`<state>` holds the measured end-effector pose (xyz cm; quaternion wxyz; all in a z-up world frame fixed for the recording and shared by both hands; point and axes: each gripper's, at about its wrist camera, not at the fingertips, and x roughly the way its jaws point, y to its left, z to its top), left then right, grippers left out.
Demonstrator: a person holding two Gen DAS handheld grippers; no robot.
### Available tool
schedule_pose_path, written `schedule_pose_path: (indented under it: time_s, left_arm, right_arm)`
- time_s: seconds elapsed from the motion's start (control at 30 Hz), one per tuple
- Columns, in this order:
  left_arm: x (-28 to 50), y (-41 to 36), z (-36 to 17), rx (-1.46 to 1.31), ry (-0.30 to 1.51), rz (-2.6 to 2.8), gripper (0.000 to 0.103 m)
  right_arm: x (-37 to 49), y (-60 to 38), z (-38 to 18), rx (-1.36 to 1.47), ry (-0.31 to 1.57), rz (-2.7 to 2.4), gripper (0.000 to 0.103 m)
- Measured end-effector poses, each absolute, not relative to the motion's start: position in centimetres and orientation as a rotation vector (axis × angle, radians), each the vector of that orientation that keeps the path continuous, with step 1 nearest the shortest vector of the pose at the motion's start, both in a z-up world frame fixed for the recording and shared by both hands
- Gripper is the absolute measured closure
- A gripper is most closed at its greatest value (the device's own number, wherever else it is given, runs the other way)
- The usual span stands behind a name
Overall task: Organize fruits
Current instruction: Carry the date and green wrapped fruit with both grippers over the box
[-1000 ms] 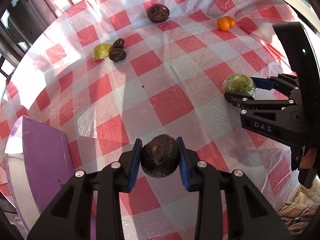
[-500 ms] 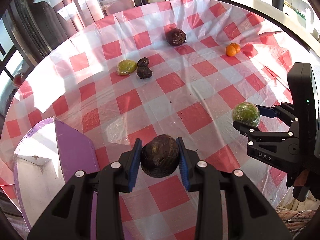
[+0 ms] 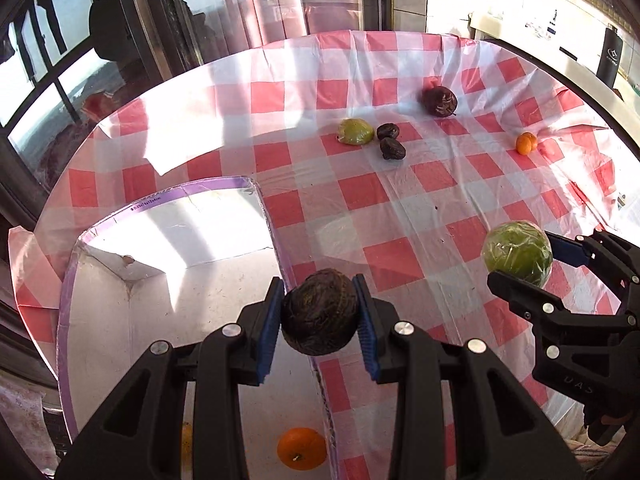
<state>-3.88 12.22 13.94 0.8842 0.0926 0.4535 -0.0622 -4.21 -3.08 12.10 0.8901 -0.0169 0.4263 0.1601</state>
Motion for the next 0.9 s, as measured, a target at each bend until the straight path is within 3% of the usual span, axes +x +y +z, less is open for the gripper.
schedule_pose_path:
  time_s: [0.9]
  left_arm:
    - [-6.9,24.3,11.6,0.207,1.004,-0.031,0.068]
  right_arm:
    - [-8.4,12.3,13.4,-0.242,0.792,0.575,0.045]
